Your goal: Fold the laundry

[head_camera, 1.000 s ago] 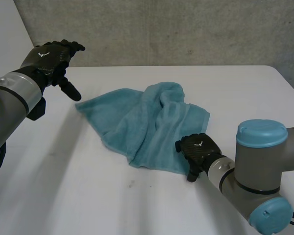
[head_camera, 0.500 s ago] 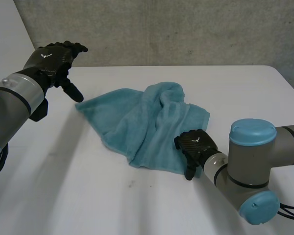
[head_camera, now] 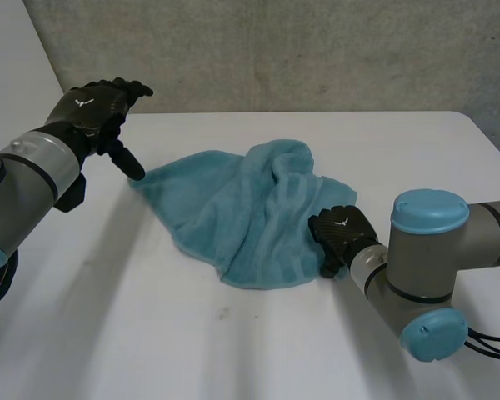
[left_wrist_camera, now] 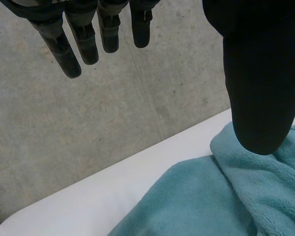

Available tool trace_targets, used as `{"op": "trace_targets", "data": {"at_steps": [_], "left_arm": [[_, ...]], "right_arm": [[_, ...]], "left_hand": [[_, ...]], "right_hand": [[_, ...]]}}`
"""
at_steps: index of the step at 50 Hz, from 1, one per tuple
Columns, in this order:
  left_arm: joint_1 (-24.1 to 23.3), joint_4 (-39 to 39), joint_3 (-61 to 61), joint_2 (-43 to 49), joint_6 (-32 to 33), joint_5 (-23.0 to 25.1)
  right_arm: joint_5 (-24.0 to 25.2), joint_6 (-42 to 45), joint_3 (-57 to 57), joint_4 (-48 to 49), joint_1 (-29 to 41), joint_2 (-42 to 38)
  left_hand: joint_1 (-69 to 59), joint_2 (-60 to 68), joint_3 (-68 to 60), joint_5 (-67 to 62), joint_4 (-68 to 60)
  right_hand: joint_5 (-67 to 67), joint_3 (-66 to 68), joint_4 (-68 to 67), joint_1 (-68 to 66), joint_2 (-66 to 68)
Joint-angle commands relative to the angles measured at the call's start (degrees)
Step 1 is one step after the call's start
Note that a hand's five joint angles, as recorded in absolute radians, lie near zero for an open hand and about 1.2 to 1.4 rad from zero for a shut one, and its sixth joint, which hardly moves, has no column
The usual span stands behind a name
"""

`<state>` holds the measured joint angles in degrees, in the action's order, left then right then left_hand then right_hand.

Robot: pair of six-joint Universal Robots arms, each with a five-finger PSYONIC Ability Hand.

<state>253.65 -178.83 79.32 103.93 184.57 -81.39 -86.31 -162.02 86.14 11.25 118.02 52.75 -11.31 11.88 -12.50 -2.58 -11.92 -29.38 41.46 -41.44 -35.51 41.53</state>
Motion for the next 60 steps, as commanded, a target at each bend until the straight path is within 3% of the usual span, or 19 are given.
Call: {"op": "trace_targets", "data": {"at_steps": [1,3,8,15,23,28,44,60], "left_arm": [[0.0,0.0,0.0,0.3,0.0,0.0],[0.0,0.0,0.0,0.5,0.0,0.1],[0.0,-0.1,0.0,1.4,0.2,0.1],[0.0,-0.4,-0.7,5.4,0.5,0.3],[0.1,-1.3,0.1,10.4,5.6,0.4],[0.2,-1.1,1.5,13.1,8.3,0.4],[-1.1,-2.9,3.0,18.0,7.4,0.4],[-6.5,-16.6,2.2,23.2,0.0,-0.4]], "right_arm": [[-0.1,0.0,-0.7,0.8,-0.2,-0.5],[-0.1,0.0,-0.7,1.3,-1.6,-0.4],[-0.1,0.0,-0.1,1.2,-2.5,3.1],[0.2,-0.7,0.9,-0.4,-2.4,16.3],[0.4,-0.8,-0.1,-5.4,-2.4,27.8],[0.3,-0.9,-2.1,-6.6,-2.0,31.1],[0.1,-2.6,-13.1,-13.4,-1.0,40.0],[0.2,-5.5,-15.3,-18.2,-0.4,47.6]], "left_hand": [[0.3,-0.8,1.4,1.5,0.9],[0.3,-0.8,1.4,1.5,0.9],[0.3,-0.8,1.4,1.5,0.9],[0.1,-0.7,1.3,1.4,0.7],[-0.2,-0.3,0.9,1.0,0.4],[-0.2,-0.3,0.9,1.0,0.4],[-0.2,-0.3,0.9,1.0,0.4],[-8.0,7.4,-6.8,-6.7,-7.4]], "right_hand": [[-27.9,25.8,-25.8,-31.7,25.7],[-40.6,38.5,-38.5,-44.4,38.4],[-40.6,38.5,-38.6,-44.5,38.5],[-40.6,38.5,-38.6,-44.5,38.5],[-40.6,38.5,-38.6,-44.5,38.5],[-40.6,38.5,-38.6,-44.5,38.5],[-40.6,38.5,-38.6,-44.5,38.5],[-40.6,38.5,-38.6,-44.5,38.5]]}}
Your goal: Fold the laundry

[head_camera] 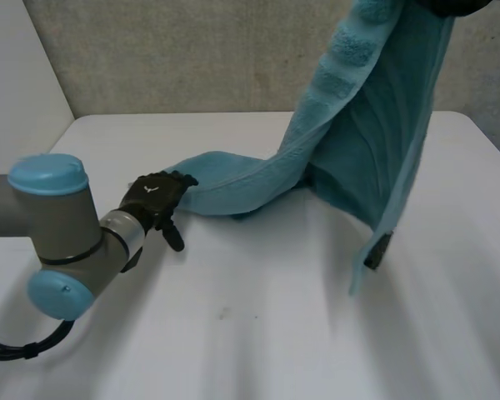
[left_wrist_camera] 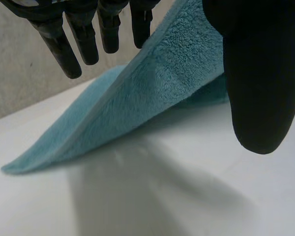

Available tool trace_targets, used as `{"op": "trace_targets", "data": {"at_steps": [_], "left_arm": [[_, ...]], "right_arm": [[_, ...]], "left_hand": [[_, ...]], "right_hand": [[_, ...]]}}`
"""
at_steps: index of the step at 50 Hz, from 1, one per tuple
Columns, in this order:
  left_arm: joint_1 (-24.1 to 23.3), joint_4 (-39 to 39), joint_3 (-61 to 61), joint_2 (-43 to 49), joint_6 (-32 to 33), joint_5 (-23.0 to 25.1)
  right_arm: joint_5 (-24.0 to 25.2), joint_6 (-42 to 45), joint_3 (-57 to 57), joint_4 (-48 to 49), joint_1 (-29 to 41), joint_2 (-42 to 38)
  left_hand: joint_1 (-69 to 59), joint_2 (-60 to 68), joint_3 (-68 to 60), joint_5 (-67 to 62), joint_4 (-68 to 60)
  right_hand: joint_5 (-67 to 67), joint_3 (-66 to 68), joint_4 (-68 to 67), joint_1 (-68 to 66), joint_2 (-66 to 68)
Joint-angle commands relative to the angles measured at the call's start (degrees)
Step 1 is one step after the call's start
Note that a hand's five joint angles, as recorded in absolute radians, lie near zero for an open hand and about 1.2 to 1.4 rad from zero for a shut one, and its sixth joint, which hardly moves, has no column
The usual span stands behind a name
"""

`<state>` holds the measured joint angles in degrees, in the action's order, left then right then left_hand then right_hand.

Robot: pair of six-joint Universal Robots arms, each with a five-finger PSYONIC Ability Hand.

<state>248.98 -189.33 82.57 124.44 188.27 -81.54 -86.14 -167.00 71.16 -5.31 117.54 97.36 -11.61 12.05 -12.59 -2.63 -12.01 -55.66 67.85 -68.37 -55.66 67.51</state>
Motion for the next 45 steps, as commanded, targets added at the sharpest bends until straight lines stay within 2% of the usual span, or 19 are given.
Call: {"op": "trace_targets", "data": {"at_steps": [1,5,10,15,19,21,23,25,27,29,34,38,43,45], "left_arm": [[-2.2,-7.3,-1.5,3.7,-3.9,-0.8],[-3.1,-9.4,-3.0,6.3,-3.8,-3.2],[-3.9,-9.8,-3.6,8.7,-3.6,-3.9],[-3.9,-10.0,-4.3,9.0,-3.3,-6.5],[-2.8,-10.4,-3.8,7.1,-2.6,-9.7],[-1.4,-10.9,-2.7,2.8,-2.5,-12.1],[1.2,-11.6,0.2,-2.8,-2.3,-12.8],[1.9,-11.8,1.2,-4.7,-2.2,-12.7],[4.7,-11.9,5.0,-12.3,-1.2,-11.4],[5.2,-11.9,5.9,-14.1,-0.8,-10.9],[8.1,-11.5,14.2,-27.7,4.3,-5.2],[10.2,-9.9,18.8,-33.1,10.3,-1.8],[11.6,-5.3,21.5,-34.4,17.1,-0.2],[11.5,-3.4,21.9,-33.9,19.3,-0.2]], "right_arm": [[-0.1,-0.6,-0.4,-1.7,0.0,3.5],[-0.1,-0.8,-0.9,-2.9,-0.1,4.5],[-0.1,-0.8,-1.6,-4.4,-0.3,6.4],[0.2,-0.7,-0.8,-4.6,-0.8,6.9],[0.8,-0.5,1.3,-4.8,-2.8,6.8],[1.2,-0.2,2.9,-4.6,-4.5,6.3],[2.3,-0.1,5.4,-4.1,-8.3,5.4],[3.7,-0.1,6.8,-4.2,-11.6,4.0],[6.4,0.0,8.7,-4.6,-17.0,1.7],[9.8,-0.1,10.6,-4.5,-21.4,-0.4],[15.3,0.3,13.7,-4.1,-25.6,-5.4],[15.5,2.8,14.4,-4.9,-25.5,-9.8],[14.2,16.2,15.9,-10.1,-24.8,-18.4],[13.5,18.4,15.8,-11.1,-24.6,-19.8]], "left_hand": [[-8.5,8.1,-7.5,-7.5,-8.1],[-11.2,10.8,-10.2,-10.2,-10.8],[-14.6,14.1,-13.6,-13.5,-14.2],[-68.3,67.8,-67.3,-67.2,-67.9],[-68.4,68.0,-67.4,-67.4,-68.0],[-68.4,68.0,-67.4,-67.4,-68.0],[-68.4,68.0,-67.4,-67.4,-68.0],[-68.4,68.0,-67.4,-67.4,-68.0],[-68.4,68.0,-67.4,-67.4,-68.0],[-68.4,68.0,-67.4,-67.4,-68.0],[-68.4,68.0,-67.4,-67.4,-68.0],[-68.4,68.0,-67.4,-67.4,-68.0],[-68.4,68.0,-67.4,-67.4,-68.0],[-68.4,68.0,-67.4,-67.4,-68.0]], "right_hand": [[-14.3,12.1,-11.6,-24.3,12.5],[-14.3,12.1,-11.6,-24.3,12.5],[-14.3,12.1,-11.6,-24.3,12.5],[-14.3,12.1,-11.6,-24.3,12.5],[-14.3,12.1,-11.6,-24.3,12.5],[-14.3,12.1,-11.6,-24.3,12.5],[-14.3,12.1,-11.6,-24.3,12.5],[-14.3,12.1,-11.6,-24.3,12.5],[-14.3,12.1,-11.6,-24.3,12.5],[-14.3,12.1,-11.6,-24.3,12.5],[-14.3,12.1,-11.6,-24.3,12.5],[-14.3,12.1,-11.6,-24.3,12.5],[-14.3,12.1,-11.6,-24.3,12.5],[-14.3,12.1,-11.6,-24.3,12.5]]}}
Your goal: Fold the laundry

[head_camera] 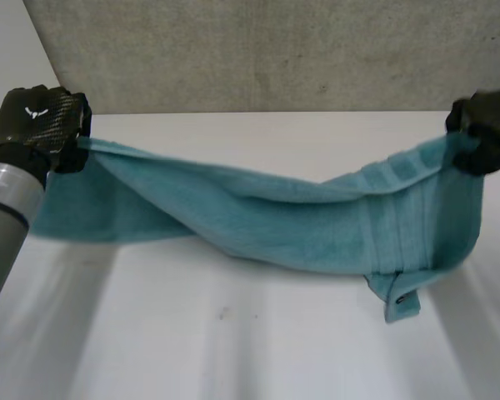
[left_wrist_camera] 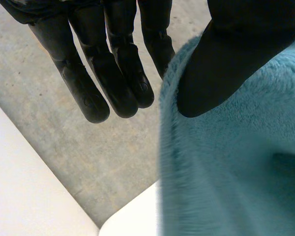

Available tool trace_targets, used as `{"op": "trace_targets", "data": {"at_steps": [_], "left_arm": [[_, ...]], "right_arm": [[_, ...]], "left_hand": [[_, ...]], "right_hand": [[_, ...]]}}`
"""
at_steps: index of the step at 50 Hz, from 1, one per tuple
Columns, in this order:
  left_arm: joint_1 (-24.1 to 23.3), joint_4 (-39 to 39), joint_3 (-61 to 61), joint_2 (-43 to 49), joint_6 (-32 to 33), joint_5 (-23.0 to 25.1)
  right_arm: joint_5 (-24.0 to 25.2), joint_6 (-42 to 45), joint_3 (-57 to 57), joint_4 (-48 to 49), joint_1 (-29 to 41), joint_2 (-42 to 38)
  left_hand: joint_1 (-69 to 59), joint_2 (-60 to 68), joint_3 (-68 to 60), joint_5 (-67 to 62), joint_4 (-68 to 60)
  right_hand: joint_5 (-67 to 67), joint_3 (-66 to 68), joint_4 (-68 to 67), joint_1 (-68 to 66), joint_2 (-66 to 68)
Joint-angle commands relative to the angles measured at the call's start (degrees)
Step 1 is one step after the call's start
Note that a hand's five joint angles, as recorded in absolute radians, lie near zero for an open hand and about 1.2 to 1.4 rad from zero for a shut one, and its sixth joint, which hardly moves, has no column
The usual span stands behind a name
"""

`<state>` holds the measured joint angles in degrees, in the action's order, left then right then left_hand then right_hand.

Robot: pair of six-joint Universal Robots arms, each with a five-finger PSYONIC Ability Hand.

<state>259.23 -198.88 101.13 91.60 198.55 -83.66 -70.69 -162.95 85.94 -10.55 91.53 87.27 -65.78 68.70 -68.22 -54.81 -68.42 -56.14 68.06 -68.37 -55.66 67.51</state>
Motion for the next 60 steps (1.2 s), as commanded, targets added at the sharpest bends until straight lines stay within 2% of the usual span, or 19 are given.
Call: {"op": "trace_targets", "data": {"at_steps": [1,4,5,7,10,11,18,19,24,27,29,31,33,36,43,48,54,57,60], "left_arm": [[1.4,7.7,3.5,0.1,10.9,1.9],[1.2,10.0,2.1,8.8,15.6,1.6],[1.2,10.0,2.1,8.9,15.6,1.6],[0.9,9.8,-4.0,17.9,20.4,1.2],[0.9,9.7,-5.8,19.8,21.1,1.3],[0.5,9.4,-15.3,25.9,22.0,0.2],[-1.1,6.7,-37.1,30.8,20.0,-2.6],[-1.1,1.4,-44.1,30.4,17.0,-3.6],[-1.1,-10.6,-48.1,25.0,9.2,-6.3],[-0.8,-16.7,-47.3,20.8,5.4,-7.5],[-0.9,-17.2,-45.5,19.1,5.0,-7.5],[-0.4,-16.6,-39.4,15.7,4.5,-7.3],[-0.2,-16.5,-35.6,14.2,4.3,-7.3],[-0.1,-16.2,-27.2,12.6,4.5,-7.2],[0.0,-15.8,-7.4,10.0,4.6,-6.3],[0.2,-15.5,1.4,10.5,5.0,-5.5],[0.2,-12.2,6.3,13.9,5.1,-5.5],[0.1,-6.9,8.3,15.5,4.9,-5.2],[0.1,-5.9,8.7,15.8,4.9,-5.1]], "right_arm": [[-2.9,17.7,0.5,-7.6,1.9,-12.2],[-9.7,23.3,-3.2,-9.7,4.7,-19.6],[-9.7,23.3,-3.2,-9.7,4.7,-19.6],[-12.4,23.4,-7.2,-9.5,7.0,-23.3],[-13.9,23.3,-10.8,-9.3,8.1,-25.6],[-15.0,23.1,-15.1,-9.0,9.0,-27.6],[-18.7,17.3,-40.0,0.1,10.6,-32.7],[-19.7,14.6,-45.5,3.2,10.9,-32.6],[-22.2,7.4,-53.8,14.5,11.0,-30.9],[-22.6,5.6,-51.7,19.2,11.4,-26.7],[-22.0,4.6,-42.8,24.0,11.0,-19.0],[-21.9,4.6,-40.7,24.5,11.0,-17.8],[-21.0,4.5,-31.8,25.0,11.2,-15.2],[-19.8,4.5,-27.5,24.9,11.2,-14.8],[-14.8,4.3,-7.5,25.0,10.6,-13.1],[-14.6,4.3,-1.1,24.9,10.6,-13.4],[-14.7,4.3,6.0,24.3,10.3,-18.3],[-14.6,4.6,8.1,24.0,10.1,-19.1],[-14.2,4.5,9.8,23.8,8.4,-18.7]], "left_hand": [[-14.2,11.3,-11.8,-15.2,-11.6],[-14.2,11.3,-11.8,-15.2,-11.6],[-14.2,11.3,-11.8,-15.2,-11.6],[-14.2,11.3,-11.8,-15.2,-11.6],[-14.2,11.3,-11.8,-15.2,-11.6],[-14.2,11.3,-11.8,-15.2,-11.6],[-14.2,11.3,-11.8,-15.2,-11.6],[-14.2,11.3,-11.8,-15.2,-11.6],[-14.2,11.3,-11.8,-15.2,-11.6],[-14.2,11.3,-11.8,-15.2,-11.6],[-14.2,11.3,-11.8,-15.2,-11.6],[-14.2,11.3,-11.8,-15.2,-11.6],[-14.2,11.3,-11.8,-15.2,-11.6],[-14.2,11.3,-11.8,-15.2,-11.6],[-14.2,11.3,-11.8,-15.2,-11.6],[-14.2,11.3,-11.8,-15.2,-11.6],[-14.2,11.3,-11.8,-15.2,-11.6],[-14.2,11.3,-11.8,-15.2,-11.6],[-14.2,11.3,-11.8,-15.2,-11.6]], "right_hand": [[-13.9,11.9,-11.6,-24.3,12.5],[-13.9,11.9,-11.6,-24.3,12.5],[-13.9,11.9,-11.6,-24.3,12.5],[-13.9,11.9,-11.6,-24.3,12.5],[-13.9,11.9,-11.6,-24.3,12.5],[-13.9,11.9,-11.6,-24.3,12.5],[-13.9,11.9,-11.6,-24.3,12.5],[-13.9,11.9,-11.6,-24.3,12.5],[-13.9,11.9,-11.6,-24.3,12.5],[-13.9,11.9,-11.6,-24.3,12.5],[-13.9,11.9,-11.6,-24.3,12.5],[-13.9,11.9,-11.6,-24.3,12.5],[-13.9,11.9,-11.6,-24.3,12.5],[-13.9,11.9,-11.6,-24.3,12.5],[-13.9,11.9,-11.6,-24.3,12.5],[-13.9,11.9,-11.6,-24.3,12.5],[-13.9,11.9,-11.6,-24.3,12.5],[-13.9,11.9,-11.6,-24.3,12.5],[-13.9,11.9,-11.6,-24.3,12.5]]}}
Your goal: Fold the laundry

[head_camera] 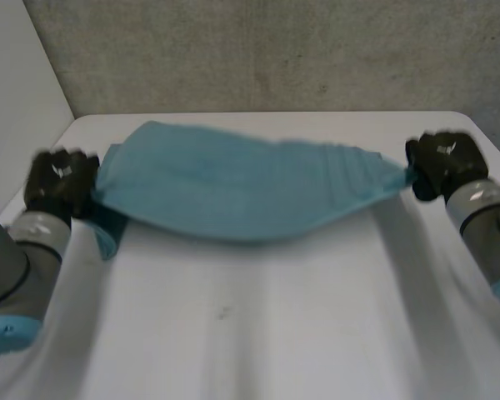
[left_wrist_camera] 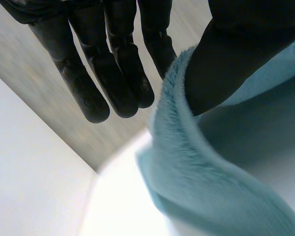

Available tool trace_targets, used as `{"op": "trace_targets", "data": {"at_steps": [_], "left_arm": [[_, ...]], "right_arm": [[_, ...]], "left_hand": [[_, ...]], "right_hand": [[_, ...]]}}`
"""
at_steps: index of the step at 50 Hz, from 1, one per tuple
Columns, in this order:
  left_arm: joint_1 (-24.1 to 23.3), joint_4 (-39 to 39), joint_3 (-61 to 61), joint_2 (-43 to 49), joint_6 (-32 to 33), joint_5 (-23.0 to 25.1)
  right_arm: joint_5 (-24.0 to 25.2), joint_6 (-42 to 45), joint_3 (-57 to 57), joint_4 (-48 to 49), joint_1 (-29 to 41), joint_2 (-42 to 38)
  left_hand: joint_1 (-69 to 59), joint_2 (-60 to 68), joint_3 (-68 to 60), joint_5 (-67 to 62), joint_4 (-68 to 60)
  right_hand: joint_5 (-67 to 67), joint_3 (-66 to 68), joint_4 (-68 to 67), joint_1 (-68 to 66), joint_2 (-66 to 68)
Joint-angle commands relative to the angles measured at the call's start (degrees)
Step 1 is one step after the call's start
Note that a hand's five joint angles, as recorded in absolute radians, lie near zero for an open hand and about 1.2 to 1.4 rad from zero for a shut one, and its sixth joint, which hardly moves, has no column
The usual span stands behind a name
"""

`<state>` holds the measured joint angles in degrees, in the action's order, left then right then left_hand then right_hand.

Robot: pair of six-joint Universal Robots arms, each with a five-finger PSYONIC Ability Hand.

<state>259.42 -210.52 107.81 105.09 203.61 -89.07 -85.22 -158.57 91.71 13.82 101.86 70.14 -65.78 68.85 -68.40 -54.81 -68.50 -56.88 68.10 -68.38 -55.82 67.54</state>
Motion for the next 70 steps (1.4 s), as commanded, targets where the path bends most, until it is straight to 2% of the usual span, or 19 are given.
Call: {"op": "trace_targets", "data": {"at_steps": [1,3,8,10,12,17,27,38,44,46,48,49,51,56,61,64,68,70], "left_arm": [[-0.1,5.7,2.1,2.7,-0.1,0.3],[0.0,5.7,2.1,3.1,-0.1,0.3],[0.0,5.6,1.3,5.3,-0.1,0.5],[0.2,5.6,0.7,6.6,-0.1,0.8],[0.2,5.6,0.4,7.1,-0.1,1.0],[1.4,3.5,-1.3,10.5,-0.1,1.3],[2.1,-3.2,-2.8,11.0,-0.8,1.2],[1.4,-3.3,-4.7,11.4,-0.8,1.0],[1.5,-2.6,-5.1,10.7,-0.5,1.0],[1.7,-2.2,-4.8,10.2,-0.4,1.0],[1.9,-1.0,-4.5,9.5,-0.1,1.0],[1.9,-1.0,-4.5,9.5,-0.1,1.0],[2.0,1.1,-4.3,7.4,-0.4,1.2],[1.8,3.5,-4.2,4.1,-0.1,1.4],[1.7,5.7,-4.4,-5.1,-0.1,2.5],[1.9,6.2,-4.7,-8.8,0.1,4.3],[3.2,8.3,-5.2,-13.6,2.5,9.4],[4.2,9.5,-5.4,-13.7,4.5,10.9]], "right_arm": [[0.5,0.0,4.4,-0.6,-2.7,-1.4],[0.8,0.0,5.2,-0.6,-4.0,-0.5],[3.7,-0.2,7.2,-0.6,-6.8,2.4],[5.5,-0.2,7.7,-0.5,-8.2,2.8],[5.9,-0.3,7.3,-0.5,-9.2,2.8],[6.1,-0.9,6.9,-0.5,-10.1,2.7],[6.6,-4.1,6.7,0.2,-13.1,2.8],[6.4,-8.6,6.2,0.9,-15.3,2.9],[6.6,-9.7,6.4,2.4,-16.2,2.9],[6.6,-9.7,6.4,2.3,-16.2,2.9],[6.6,-9.5,6.4,2.1,-16.1,2.9],[6.6,-9.5,6.4,2.0,-16.1,2.9],[6.6,-9.4,6.4,1.8,-16.1,2.9],[6.8,-8.6,6.3,1.0,-15.8,3.2],[7.6,-5.8,5.7,-2.7,-15.8,6.5],[8.5,-3.1,4.7,-5.1,-15.8,8.2],[8.9,0.4,4.2,-8.1,-15.8,8.5],[8.8,5.4,3.5,-12.3,-15.6,8.4]], "left_hand": [[-14.2,11.2,-11.6,-15.2,-11.5],[-12.9,9.8,-10.3,-13.9,-10.2],[4.9,-8.0,7.5,3.9,7.6],[6.8,-9.9,9.4,5.8,9.5],[7.0,-10.0,9.6,6.0,9.7],[20.9,-23.9,23.5,19.9,23.6],[20.1,-23.1,22.7,19.1,22.8],[21.1,-24.1,23.7,20.1,23.8],[26.1,-29.2,28.7,25.2,28.8],[24.3,-27.4,26.9,23.3,27.0],[9.2,-12.3,11.8,8.3,11.9],[9.1,-12.2,11.8,8.2,11.9],[-14.1,11.0,-11.5,-15.1,-11.4],[-14.2,11.2,-11.6,-15.2,-11.5],[-14.2,11.2,-11.6,-15.2,-11.5],[-14.2,11.2,-11.6,-15.2,-11.5],[-14.2,11.2,-11.6,-15.2,-11.5],[-14.2,11.2,-11.6,-15.2,-11.5]], "right_hand": [[-13.1,11.9,-11.6,-24.2,12.5],[-13.1,11.9,-11.6,-24.2,12.5],[-13.1,11.9,-11.6,-24.2,12.5],[-13.1,11.9,-11.6,-24.2,12.5],[-13.1,11.9,-11.6,-24.2,12.5],[-13.1,11.9,-11.6,-24.2,12.5],[-13.1,11.9,-11.6,-24.2,12.5],[-13.1,11.9,-11.6,-24.2,12.5],[-13.1,11.9,-11.6,-24.2,12.5],[-13.1,11.9,-11.6,-24.2,12.5],[-13.1,11.9,-11.6,-24.2,12.5],[-13.1,11.9,-11.6,-24.2,12.5],[-13.1,11.9,-11.6,-24.2,12.5],[-13.1,11.9,-11.6,-24.2,12.5],[-13.1,11.9,-11.6,-24.2,12.5],[-13.1,11.9,-11.6,-24.2,12.5],[-13.1,11.9,-11.6,-24.2,12.5],[-13.1,11.9,-11.6,-24.2,12.5]]}}
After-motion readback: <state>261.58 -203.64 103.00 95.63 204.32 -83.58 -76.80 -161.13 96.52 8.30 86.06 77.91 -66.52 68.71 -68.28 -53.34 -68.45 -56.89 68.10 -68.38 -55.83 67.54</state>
